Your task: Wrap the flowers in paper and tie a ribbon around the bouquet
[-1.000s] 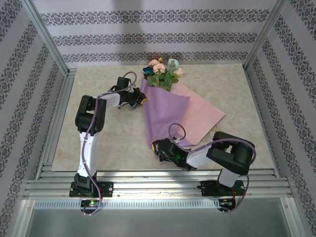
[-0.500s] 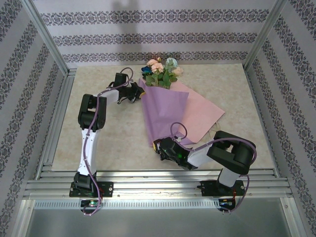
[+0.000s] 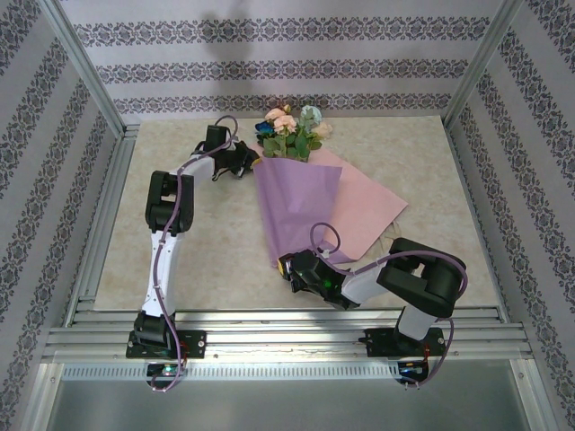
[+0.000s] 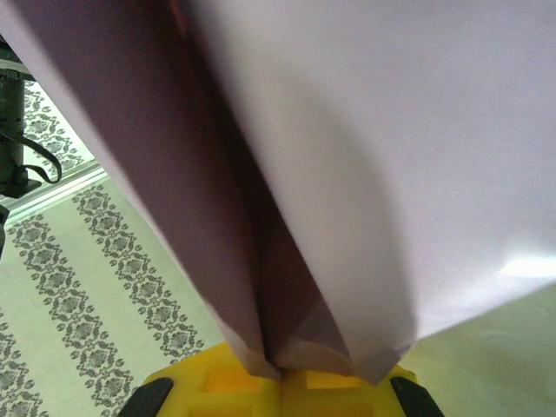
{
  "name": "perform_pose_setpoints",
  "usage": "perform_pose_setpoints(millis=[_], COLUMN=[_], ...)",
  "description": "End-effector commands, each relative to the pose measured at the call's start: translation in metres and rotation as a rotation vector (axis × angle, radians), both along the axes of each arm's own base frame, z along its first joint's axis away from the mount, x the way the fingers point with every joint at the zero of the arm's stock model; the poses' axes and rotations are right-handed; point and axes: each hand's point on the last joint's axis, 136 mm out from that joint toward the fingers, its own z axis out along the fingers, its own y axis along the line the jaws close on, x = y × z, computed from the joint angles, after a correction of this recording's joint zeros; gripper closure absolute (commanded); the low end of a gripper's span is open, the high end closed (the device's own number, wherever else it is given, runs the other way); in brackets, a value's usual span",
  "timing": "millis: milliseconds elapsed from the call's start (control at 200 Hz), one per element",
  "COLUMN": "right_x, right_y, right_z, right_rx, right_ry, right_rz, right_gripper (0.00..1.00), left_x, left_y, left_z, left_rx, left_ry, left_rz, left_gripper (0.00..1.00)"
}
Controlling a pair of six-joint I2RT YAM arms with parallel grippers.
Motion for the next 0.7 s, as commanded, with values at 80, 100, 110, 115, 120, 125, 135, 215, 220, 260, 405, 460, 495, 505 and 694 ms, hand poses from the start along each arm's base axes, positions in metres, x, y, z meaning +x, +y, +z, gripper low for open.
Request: perform_pose_setpoints(millis=[80,100,110,115,120,125,135,215,220,260,405,460,495,505,694], right_x=[-0.013,-0.014,-0.014,-0.013,-0.013,-0.014,-0.013,-0.013,-0.013,-0.012,-0.010,-0.010,-0.009,-0.009,-0.005], right_y=[-0.004,-0.004,-0.004,-0.004,-0.004,-0.004,-0.003,-0.002,-0.003,-0.002,-0.001,0.000,0.000,0.000,0.005], right_z=[-0.019,-0.019,-0.018,-0.018,-0.018,-0.019,-0.018,-0.018,-0.018,-0.018,-0.016,-0.015,-0.015,-0.014,-0.011], right_rx=[0.076,0.076,0.078,0.077,0.077,0.076,0.077,0.078,0.077,0.078,0.084,0.085,0.084,0.085,0.093], right_ry=[0.200,0.200,0.200,0.199,0.200,0.200,0.199,0.198,0.198,0.197,0.189,0.185,0.182,0.180,0.172], right_rz=[-0.097,-0.096,-0.096,-0.097,-0.096,-0.096,-0.096,-0.095,-0.095,-0.096,-0.099,-0.097,-0.097,-0.096,-0.085], right_gripper=[1.00,1.00,1.00,1.00,1.00,1.00,1.00,1.00,1.00,1.00,1.00,1.00,1.00,1.00,1.00], left_x=[0.034,0.035,0.036,0.036,0.036,0.037,0.037,0.041,0.041,0.042,0.040,0.036,0.030,0.028,-0.052], left_y=[0.047,0.049,0.049,0.049,0.049,0.049,0.050,0.051,0.051,0.052,0.055,0.057,0.061,0.062,0.064], left_z=[0.000,0.000,0.000,0.000,0.000,0.001,0.001,0.003,0.003,0.004,0.010,0.016,0.021,0.021,0.046], left_rx=[0.046,0.046,0.045,0.044,0.043,0.043,0.043,0.035,0.035,0.032,0.047,0.064,0.083,0.092,0.134], left_ry=[-0.058,-0.057,-0.058,-0.058,-0.059,-0.060,-0.061,-0.069,-0.069,-0.072,-0.058,-0.055,-0.040,-0.029,0.064], left_rz=[0.127,0.131,0.132,0.132,0.133,0.134,0.136,0.139,0.139,0.140,0.140,0.141,0.148,0.152,0.166], left_gripper=[0.89,0.92,0.95,0.97,0.98,1.00,1.00,1.00,1.00,1.00,0.70,0.64,0.61,0.61,0.55])
